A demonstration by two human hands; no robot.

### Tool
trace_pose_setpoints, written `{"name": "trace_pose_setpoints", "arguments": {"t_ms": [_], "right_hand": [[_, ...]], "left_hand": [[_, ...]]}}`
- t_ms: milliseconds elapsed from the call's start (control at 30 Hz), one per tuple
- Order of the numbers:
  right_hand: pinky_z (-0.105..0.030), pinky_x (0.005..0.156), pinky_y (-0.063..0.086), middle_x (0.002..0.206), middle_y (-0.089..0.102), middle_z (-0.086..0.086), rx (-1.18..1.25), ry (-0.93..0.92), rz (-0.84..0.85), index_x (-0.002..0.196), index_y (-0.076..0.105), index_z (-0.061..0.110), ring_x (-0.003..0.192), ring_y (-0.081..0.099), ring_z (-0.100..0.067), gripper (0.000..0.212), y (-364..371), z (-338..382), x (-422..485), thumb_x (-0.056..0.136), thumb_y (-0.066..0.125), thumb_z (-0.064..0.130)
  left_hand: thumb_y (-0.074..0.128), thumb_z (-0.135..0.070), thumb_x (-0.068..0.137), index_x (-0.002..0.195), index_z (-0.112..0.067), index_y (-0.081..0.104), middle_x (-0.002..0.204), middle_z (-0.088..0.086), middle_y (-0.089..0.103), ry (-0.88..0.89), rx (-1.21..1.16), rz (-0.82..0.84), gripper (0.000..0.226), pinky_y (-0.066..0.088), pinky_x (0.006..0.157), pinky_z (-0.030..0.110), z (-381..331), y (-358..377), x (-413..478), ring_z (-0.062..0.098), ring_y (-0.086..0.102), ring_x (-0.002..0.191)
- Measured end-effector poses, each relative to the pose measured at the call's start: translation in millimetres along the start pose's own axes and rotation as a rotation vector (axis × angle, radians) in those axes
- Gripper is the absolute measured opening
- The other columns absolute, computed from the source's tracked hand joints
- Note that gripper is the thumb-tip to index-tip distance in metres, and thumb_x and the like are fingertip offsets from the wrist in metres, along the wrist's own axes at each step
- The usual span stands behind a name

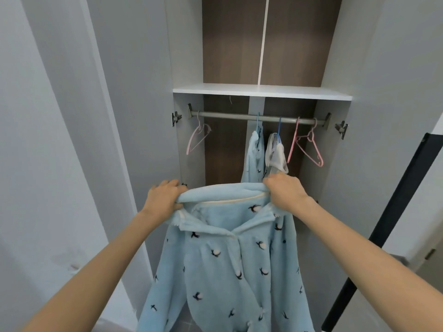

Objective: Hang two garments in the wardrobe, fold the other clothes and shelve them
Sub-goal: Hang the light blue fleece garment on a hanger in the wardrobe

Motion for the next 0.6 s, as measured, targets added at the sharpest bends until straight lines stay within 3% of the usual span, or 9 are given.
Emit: {"name": "trace_pose_setpoints", "arguments": {"t_ms": [133, 200, 300, 367, 467, 600], "right_hand": [[-0.032, 0.06, 0.036, 0.085, 0.053, -0.006, 0.339, 0.129, 0.222, 0.087, 0.051, 0.007, 0.078, 0.05, -0.028, 0.007, 14, -15, 3, 0.082, 0.047, 0.005], [-0.03, 0.06, 0.038, 0.083, 0.055, -0.01, 0.522, 0.116, 0.276, 0.087, 0.056, 0.001, 0.077, 0.053, -0.028, 0.01, 19, -15, 6, 0.08, 0.051, 0.004], [-0.026, 0.059, 0.038, 0.081, 0.056, -0.007, 0.708, 0.036, 0.27, 0.08, 0.057, 0.008, 0.075, 0.053, -0.02, 0.008, 17, -5, 10, 0.075, 0.06, 0.001], [-0.024, 0.058, 0.034, 0.071, 0.05, 0.002, 0.812, -0.022, 0.223, 0.066, 0.049, 0.016, 0.067, 0.046, -0.011, 0.027, 10, 4, 11, 0.068, 0.066, -0.003], [-0.024, 0.056, 0.028, 0.06, 0.043, 0.006, 0.748, -0.077, 0.133, 0.059, 0.038, 0.021, 0.061, 0.04, -0.011, 0.037, 10, 17, 11, 0.067, 0.061, -0.008], [-0.028, 0.048, 0.026, 0.065, 0.043, 0.004, 0.497, -0.074, -0.003, 0.087, 0.037, 0.027, 0.058, 0.04, -0.013, 0.034, 13, 23, 11, 0.075, 0.055, 0.001]], "left_hand": [[0.055, -0.004, 0.079, 0.128, -0.029, 0.049, 0.109, 0.001, 0.056, -0.012, -0.348, -0.099, 0.055, 0.041, 0.065, 0.034, 5, -3, 8, 0.025, 0.054, 0.093], [0.05, 0.005, 0.076, 0.127, -0.023, 0.047, 0.111, 0.005, 0.046, 0.008, -0.344, -0.192, 0.058, 0.039, 0.063, 0.035, 6, -7, 11, 0.025, 0.046, 0.094], [0.051, 0.011, 0.074, 0.106, -0.012, 0.057, 0.106, 0.008, 0.049, 0.02, -0.198, -0.286, 0.04, 0.033, 0.064, 0.033, 9, -7, 15, 0.027, 0.043, 0.093], [0.049, 0.012, 0.073, 0.093, -0.01, 0.058, 0.095, 0.008, 0.056, 0.004, -0.196, -0.269, 0.031, 0.032, 0.061, 0.032, 13, -1, 17, 0.026, 0.046, 0.087], [0.048, 0.008, 0.074, 0.088, -0.008, 0.06, 0.088, 0.009, 0.059, -0.056, -0.284, -0.229, 0.025, 0.034, 0.057, 0.032, 23, 12, 20, 0.028, 0.052, 0.081], [0.048, 0.007, 0.077, 0.102, -0.016, 0.064, 0.098, 0.005, 0.058, -0.072, -0.361, -0.243, 0.038, 0.041, 0.063, 0.035, 31, 22, 23, 0.027, 0.051, 0.091]]}}
Point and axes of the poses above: each hand's wrist, its own x-axis towards the middle knuckle, its own y-axis out of the palm, z = x × y, the point moved 7 cm from there along x, towards the middle knuckle
